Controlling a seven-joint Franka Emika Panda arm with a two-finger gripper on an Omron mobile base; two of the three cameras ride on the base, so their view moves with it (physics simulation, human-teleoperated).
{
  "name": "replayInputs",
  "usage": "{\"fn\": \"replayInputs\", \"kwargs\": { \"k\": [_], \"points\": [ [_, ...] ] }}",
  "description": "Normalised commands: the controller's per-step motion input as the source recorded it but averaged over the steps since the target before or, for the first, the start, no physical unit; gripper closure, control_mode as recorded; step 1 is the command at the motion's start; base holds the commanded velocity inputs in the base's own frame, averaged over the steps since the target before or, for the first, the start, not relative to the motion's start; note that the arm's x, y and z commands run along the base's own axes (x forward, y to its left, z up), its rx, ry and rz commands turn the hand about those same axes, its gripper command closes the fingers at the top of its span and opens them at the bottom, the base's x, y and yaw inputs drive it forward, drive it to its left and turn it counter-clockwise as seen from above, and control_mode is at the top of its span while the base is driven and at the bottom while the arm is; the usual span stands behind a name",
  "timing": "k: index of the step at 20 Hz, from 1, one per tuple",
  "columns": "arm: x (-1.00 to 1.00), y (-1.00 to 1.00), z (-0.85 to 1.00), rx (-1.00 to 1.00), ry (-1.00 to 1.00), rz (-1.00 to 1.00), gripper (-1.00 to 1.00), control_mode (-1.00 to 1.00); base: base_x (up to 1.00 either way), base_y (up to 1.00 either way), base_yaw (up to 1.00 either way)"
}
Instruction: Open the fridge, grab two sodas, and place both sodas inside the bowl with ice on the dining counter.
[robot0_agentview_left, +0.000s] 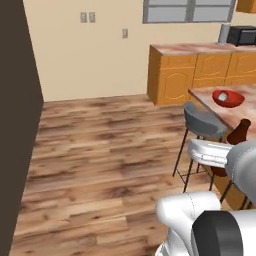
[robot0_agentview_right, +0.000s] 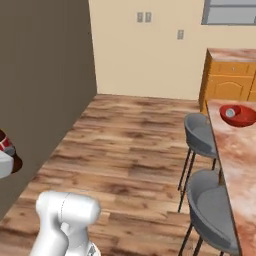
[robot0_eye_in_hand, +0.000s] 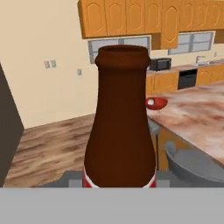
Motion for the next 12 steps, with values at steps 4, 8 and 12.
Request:
{"fn": "replayInputs", "kwargs": {
  "k": [4,8,12],
  "points": [
    [0.0,0.0,0.0,0.0,0.0,0.0,1.0,1.0,0.99,0.67,-0.45],
    [0.0,0.0,0.0,0.0,0.0,0.0,1.0,1.0,1.0,0.52,-0.45],
    [0.0,0.0,0.0,0.0,0.0,0.0,1.0,1.0,0.92,0.43,-0.49]
  ]
}}
